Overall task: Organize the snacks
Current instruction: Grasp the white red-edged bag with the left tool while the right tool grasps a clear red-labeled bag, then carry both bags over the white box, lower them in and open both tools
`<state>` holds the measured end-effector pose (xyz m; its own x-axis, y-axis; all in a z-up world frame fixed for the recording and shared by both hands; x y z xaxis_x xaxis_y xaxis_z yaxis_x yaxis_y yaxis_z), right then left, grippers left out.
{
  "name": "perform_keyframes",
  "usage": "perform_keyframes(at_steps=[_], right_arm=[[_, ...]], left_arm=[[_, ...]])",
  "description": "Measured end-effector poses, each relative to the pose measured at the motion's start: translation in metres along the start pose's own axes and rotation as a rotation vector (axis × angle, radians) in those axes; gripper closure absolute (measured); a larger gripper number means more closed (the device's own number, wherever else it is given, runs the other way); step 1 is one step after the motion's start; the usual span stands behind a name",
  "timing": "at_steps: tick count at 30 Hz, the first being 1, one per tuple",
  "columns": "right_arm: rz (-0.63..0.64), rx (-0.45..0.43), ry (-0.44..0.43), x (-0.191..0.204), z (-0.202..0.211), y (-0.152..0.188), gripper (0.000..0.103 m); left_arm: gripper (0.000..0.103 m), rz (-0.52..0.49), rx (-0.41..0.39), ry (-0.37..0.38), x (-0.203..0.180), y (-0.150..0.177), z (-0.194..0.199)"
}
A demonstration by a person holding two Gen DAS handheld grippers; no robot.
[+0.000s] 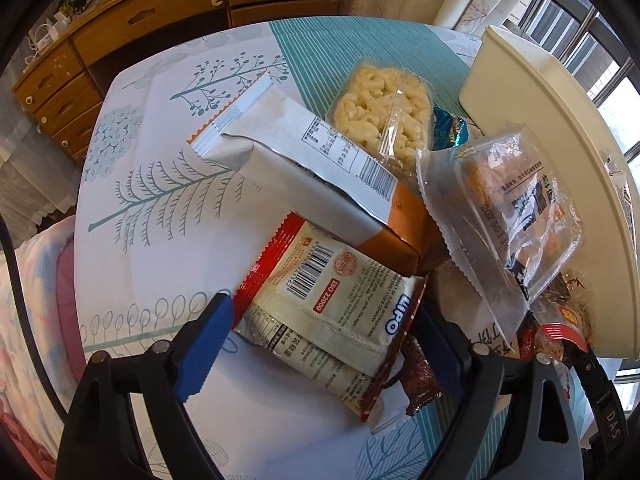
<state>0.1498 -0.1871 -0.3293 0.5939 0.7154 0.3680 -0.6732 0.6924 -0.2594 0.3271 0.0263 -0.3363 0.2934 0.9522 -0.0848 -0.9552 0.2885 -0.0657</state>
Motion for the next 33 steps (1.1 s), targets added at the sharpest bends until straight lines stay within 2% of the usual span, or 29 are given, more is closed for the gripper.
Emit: perform_keyframes(at_steps=[7, 11, 22, 33], right_arm=[[0.032, 0.021, 0.047, 0.005, 0.006, 0.001, 0.063], [0.048, 0.039, 0.058, 0.008, 0.013, 0.002, 0.065], [0.066, 0.098, 0.077, 0.007, 0.044, 0.017, 0.065], [0.136, 0.049, 0.019, 0.037, 0.096, 0.031, 0.067]], left_arm=[[0.038, 0.005, -0.008, 0.015, 0.002, 0.001, 0.011], [0.042, 0.016, 0.005, 0.028, 0.006, 0.002, 0.018], [0.043, 0.022, 0.002, 0.037, 0.005, 0.033, 0.064], [0.043, -0.019, -0.037, 0.092, -0.006, 0.085, 0.134]])
Point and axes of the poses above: each gripper's, at about its wrist camera, not at the fingertips, and z roughly against the way its jaws point, x to its left, y to its underside, the point moved 1 cm from there along -z, roughly the way its jaws point, and after that the axes turned 14 degrees about x, right-handed, at the moved point
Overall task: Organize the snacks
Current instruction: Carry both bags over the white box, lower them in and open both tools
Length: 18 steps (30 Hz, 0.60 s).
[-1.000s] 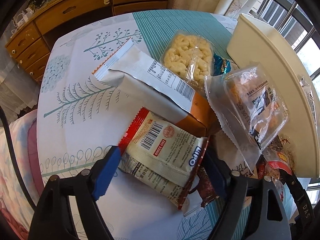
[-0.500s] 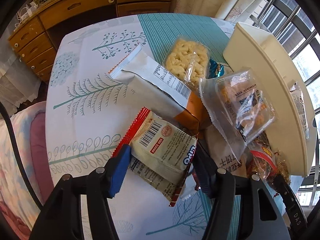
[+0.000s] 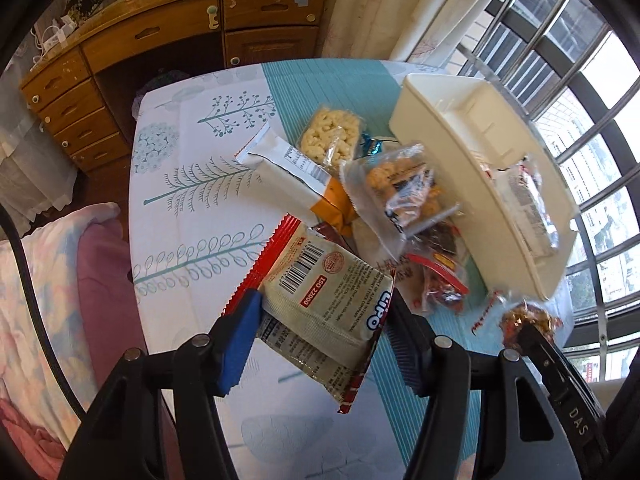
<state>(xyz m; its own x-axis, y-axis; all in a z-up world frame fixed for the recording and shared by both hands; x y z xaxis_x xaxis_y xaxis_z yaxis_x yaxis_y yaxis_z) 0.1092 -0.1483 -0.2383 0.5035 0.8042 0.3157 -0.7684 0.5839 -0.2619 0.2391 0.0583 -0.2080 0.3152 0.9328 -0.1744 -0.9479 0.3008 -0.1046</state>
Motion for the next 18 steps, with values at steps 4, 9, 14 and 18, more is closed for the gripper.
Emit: perform_keyframes(at_steps=[4, 9, 14, 18], right_arm=[[0.051, -0.031, -0.021, 0.016, 0.018, 0.002, 0.067], [0.124, -0.053, -0.039, 0.032, 0.033, 0.000, 0.067], [0.205, -0.063, -0.055, 0.042, 0.046, -0.004, 0.067], [0.268, -0.077, -0.059, 0.042, 0.057, -0.011, 0.067]], left_arm=[[0.043, 0.002, -0.020, 0.034, -0.003, 0.017, 0.021], [0.043, 0.027, -0.065, 0.066, -0.003, 0.038, 0.046], [0.043, 0.056, -0.105, 0.092, -0.006, 0.055, 0.067], [0.043, 0.084, -0.141, 0.136, -0.013, 0.066, 0.079]])
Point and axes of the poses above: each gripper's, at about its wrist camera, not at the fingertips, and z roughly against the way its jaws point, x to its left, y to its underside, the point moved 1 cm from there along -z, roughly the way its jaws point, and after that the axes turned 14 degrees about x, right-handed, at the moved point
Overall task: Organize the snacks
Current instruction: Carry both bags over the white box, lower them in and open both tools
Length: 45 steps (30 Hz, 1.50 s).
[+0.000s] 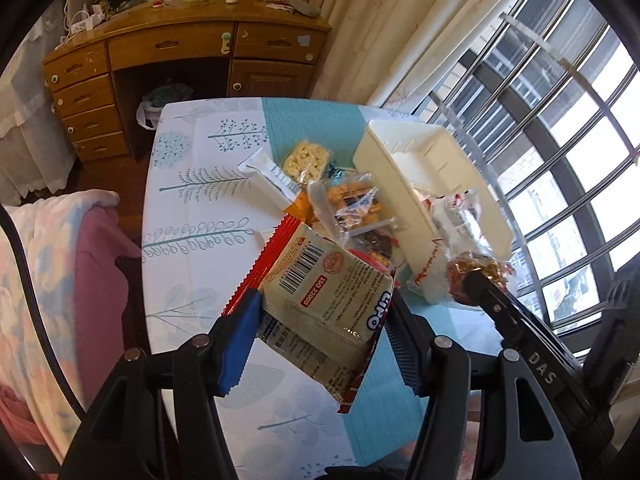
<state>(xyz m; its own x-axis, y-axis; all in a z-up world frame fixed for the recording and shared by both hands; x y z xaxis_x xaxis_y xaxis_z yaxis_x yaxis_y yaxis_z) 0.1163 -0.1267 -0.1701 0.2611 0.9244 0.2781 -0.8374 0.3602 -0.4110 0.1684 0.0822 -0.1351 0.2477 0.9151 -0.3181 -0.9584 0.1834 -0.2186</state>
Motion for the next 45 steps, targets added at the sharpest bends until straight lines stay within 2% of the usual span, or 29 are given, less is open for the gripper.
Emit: perform_keyframes(at_steps=[5, 15, 22, 32, 45], right_arm=[[0.065, -0.010, -0.007, -0.008, 0.010, -0.009, 0.067], [0.250, -0.030, -0.007, -0.031, 0.030, -0.034, 0.067], [0.362, -0.039, -0.006, -0.059, 0.039, -0.058, 0.067], [0.441, -0.024, 0.013, -0.117, 0.040, -0.089, 0.067], [0.477, 0.004, 0.019, -0.168, 0.033, -0.110, 0.066]], left_arm=[[0.043, 0.018, -0.048, 0.054, -0.021, 0.010, 0.010], [0.043, 0.022, -0.141, 0.084, -0.076, 0.004, 0.018], [0.043, 0.038, -0.183, 0.099, -0.123, -0.007, 0.007], [0.042, 0.067, -0.190, 0.125, -0.183, -0.026, -0.034], [0.042, 0.064, -0.177, 0.094, -0.238, -0.057, -0.074]])
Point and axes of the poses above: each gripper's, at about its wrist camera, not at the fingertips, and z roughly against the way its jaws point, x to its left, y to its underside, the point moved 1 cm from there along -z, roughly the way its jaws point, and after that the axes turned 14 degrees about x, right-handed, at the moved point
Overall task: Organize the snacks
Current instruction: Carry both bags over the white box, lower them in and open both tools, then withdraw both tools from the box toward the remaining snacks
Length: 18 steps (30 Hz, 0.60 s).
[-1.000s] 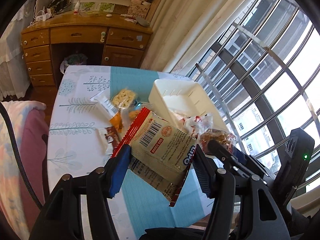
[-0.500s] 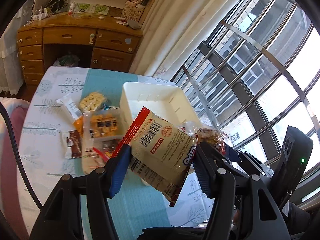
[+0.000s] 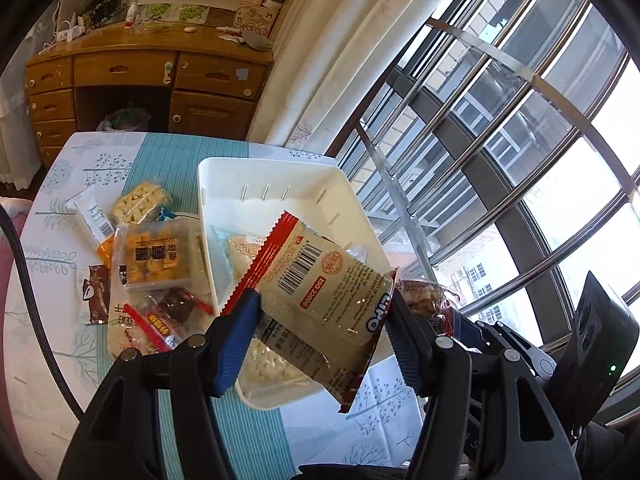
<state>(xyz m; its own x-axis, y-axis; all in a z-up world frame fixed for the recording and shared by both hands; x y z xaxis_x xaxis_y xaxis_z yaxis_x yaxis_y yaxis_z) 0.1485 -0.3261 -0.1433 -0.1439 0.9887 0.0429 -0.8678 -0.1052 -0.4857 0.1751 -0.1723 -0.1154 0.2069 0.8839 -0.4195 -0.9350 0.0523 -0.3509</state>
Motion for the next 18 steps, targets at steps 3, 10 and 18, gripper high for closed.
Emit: perform_keyframes(at_steps=[3, 10, 18], right_arm=[[-0.012, 0.001, -0.007, -0.006, -0.002, -0.001, 0.066], [-0.046, 0.023, -0.033, -0.017, -0.011, 0.000, 0.057], [-0.079, 0.026, -0.054, -0.019, -0.013, -0.001, 0.049]], left_arm=[[0.037, -0.004, 0.008, -0.019, -0.007, -0.002, -0.007], [0.018, 0.027, 0.001, -0.076, -0.007, -0.003, -0.008], [0.018, 0.065, 0.001, -0.111, 0.001, -0.001, -0.001]])
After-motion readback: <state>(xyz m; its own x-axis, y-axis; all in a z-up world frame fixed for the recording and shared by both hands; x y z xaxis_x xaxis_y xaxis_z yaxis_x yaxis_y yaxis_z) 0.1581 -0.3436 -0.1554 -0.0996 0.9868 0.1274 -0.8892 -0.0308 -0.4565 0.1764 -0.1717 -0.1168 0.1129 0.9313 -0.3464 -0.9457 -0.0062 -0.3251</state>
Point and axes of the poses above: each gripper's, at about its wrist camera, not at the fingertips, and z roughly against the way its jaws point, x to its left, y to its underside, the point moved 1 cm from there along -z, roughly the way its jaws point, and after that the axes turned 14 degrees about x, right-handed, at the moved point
